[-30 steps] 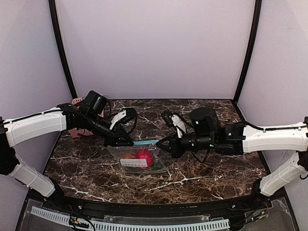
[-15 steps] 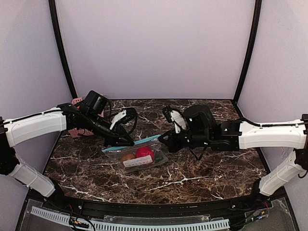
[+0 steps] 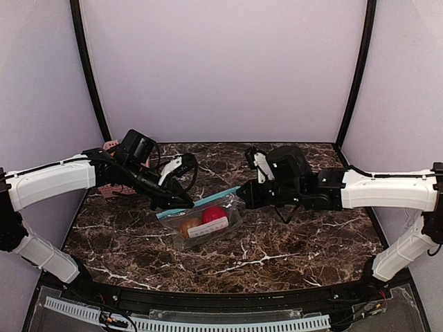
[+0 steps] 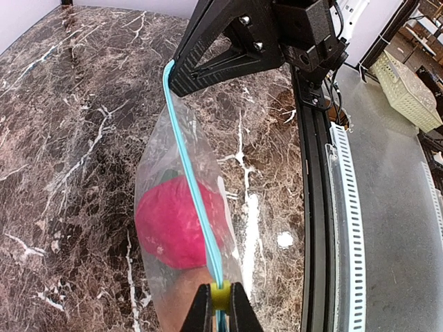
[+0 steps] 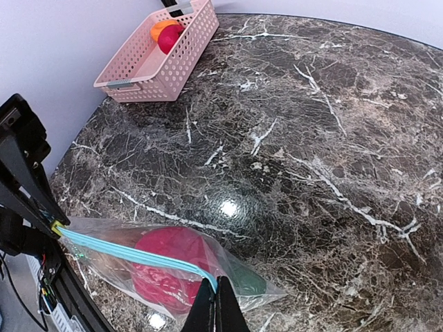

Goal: Place the food in the zip-top bag and seal the zipper
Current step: Zip the zipper of the food storage bag.

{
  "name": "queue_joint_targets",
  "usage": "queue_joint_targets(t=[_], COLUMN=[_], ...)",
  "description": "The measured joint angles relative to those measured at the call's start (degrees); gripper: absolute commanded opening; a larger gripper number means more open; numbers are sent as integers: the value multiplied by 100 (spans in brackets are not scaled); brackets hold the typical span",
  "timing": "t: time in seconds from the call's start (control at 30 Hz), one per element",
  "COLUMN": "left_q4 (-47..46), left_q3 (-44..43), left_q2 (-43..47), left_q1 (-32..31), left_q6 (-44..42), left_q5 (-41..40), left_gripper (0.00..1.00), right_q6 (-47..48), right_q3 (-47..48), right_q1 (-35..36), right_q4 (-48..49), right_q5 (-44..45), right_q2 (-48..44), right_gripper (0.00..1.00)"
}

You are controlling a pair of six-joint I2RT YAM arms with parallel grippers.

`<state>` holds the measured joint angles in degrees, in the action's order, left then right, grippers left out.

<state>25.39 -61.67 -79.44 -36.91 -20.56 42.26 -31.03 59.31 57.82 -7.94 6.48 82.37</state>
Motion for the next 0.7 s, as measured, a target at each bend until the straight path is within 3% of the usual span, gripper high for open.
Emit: queue_joint_targets(t=[0.7], left_q4=[2], left_q3=[0], left_q2=[0], left_q1=[0], left_q6=[0], left_q5=[-98], left_gripper=[1], right_q6=[-361], right_q3=[-284], right_q1=[-514], right_q4=[-264], right_q5=[-15], right_q2=[-216], right_gripper=[0])
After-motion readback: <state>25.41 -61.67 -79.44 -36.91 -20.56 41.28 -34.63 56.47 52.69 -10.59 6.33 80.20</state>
